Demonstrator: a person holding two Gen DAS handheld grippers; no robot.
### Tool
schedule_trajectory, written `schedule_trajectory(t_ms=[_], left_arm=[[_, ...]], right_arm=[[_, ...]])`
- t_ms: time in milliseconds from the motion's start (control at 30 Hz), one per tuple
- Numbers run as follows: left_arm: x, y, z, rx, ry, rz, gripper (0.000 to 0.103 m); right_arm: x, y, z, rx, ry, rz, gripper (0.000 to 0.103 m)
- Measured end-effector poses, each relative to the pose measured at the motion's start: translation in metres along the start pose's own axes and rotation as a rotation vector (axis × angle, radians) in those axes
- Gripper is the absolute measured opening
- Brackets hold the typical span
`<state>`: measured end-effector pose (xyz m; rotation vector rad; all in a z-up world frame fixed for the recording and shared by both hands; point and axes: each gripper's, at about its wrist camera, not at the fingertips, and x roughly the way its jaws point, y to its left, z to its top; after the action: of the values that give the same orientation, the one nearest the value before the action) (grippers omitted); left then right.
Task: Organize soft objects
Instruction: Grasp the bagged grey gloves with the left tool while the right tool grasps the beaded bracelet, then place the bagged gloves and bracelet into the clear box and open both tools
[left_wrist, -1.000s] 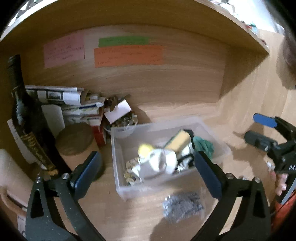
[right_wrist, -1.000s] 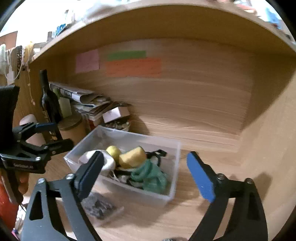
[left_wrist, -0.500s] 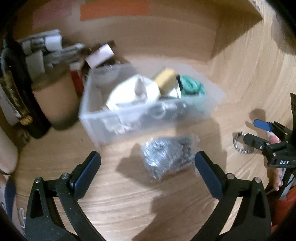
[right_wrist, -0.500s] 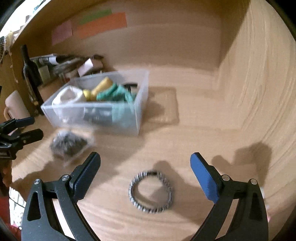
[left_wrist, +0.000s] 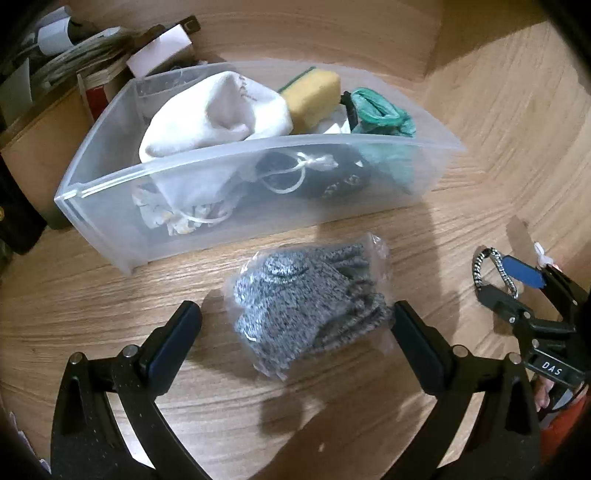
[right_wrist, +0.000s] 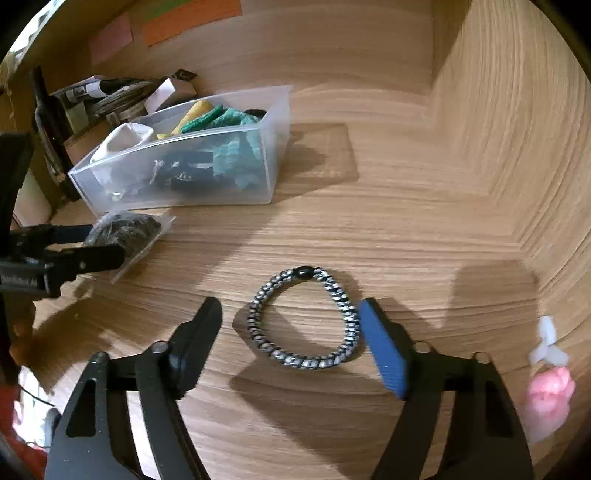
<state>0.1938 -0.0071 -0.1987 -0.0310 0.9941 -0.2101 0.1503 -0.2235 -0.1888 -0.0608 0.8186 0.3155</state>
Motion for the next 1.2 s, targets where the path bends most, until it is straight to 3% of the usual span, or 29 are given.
schedule_trajectory(t_ms=[133,200,300,600,900,1200], left_arm=[[-0.001,-0.001,-0.002,0.013,-0.025,0.008,0.100],[-0.002,-0.004,-0.003,0.032,-0.024,-0.007,0.084],[-0.002,-0.012,-0.007,0.043,-0.026,-0.022,0.075],[-0.022,-0.006,-0.014,0.060,-0.061,-0.055,0.045],[-0.058,0.003,-0.013,0.080,-0.149,-0.065,0.039],[-0.104,0.006,0.003,0.089,-0.294,-0.026,0.038]], right_arm=[[-0.003,0.002,-0.002,-0.018,-0.016,-0.035,0.042],[-0.003,0.002,-0.002,-0.023,-0.023,-0.046,0.032],[-0.003,-0.001,-0.001,-0.015,-0.026,-0.039,0.019],[-0.008,-0.001,0.001,0.004,-0.050,-0.010,0.012],[-0.019,0.001,0.014,0.000,-0.104,0.000,0.012],[-0.049,0.016,0.047,-0.026,-0.246,0.054,0.012]])
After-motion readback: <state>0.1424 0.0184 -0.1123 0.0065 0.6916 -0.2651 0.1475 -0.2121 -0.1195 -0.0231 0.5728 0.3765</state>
